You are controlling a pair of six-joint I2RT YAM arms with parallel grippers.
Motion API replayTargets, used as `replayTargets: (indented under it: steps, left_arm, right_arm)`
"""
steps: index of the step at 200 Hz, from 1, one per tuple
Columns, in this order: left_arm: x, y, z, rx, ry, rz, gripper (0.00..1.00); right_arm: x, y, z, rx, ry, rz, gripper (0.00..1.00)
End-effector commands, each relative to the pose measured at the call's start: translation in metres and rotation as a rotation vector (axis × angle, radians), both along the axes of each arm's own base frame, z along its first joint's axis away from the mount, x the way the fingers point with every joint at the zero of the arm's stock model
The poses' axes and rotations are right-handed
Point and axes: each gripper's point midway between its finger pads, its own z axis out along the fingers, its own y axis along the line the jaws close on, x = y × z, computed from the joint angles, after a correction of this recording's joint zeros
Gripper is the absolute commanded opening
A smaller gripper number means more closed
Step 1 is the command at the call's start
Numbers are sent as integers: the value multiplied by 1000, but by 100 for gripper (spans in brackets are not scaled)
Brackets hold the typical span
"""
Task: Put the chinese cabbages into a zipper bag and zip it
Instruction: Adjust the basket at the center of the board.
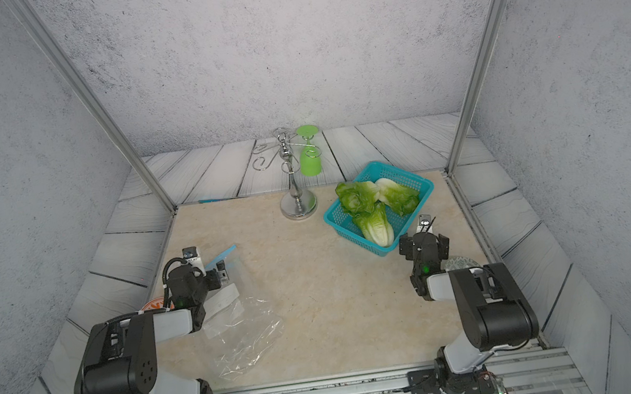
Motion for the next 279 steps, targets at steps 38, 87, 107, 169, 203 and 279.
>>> replayTargets:
  steps: [38, 87, 107, 169, 203, 279]
  left_arm:
    - [2, 4, 9, -1, -35, 15, 98]
    - [-8, 15, 30, 34, 10, 138, 99]
    - [-16, 4, 39, 71, 12, 155, 98]
    - [-31, -18, 130, -65, -2, 207, 98]
    - [-50, -13, 151, -285, 96, 302, 98]
    - [-30, -61, 188, -122, 216, 42, 81]
  right_arm:
    - [0, 1, 2, 7, -4, 2, 99]
    - [1, 3, 22, 0, 35, 12, 99]
    - [-5, -2, 41, 47, 96, -49, 99]
    - [-38, 30, 97, 417, 295, -90, 99]
    - [-31, 104, 85, 772, 418, 193, 92]
    - [-29, 68, 53, 627, 613, -45, 93]
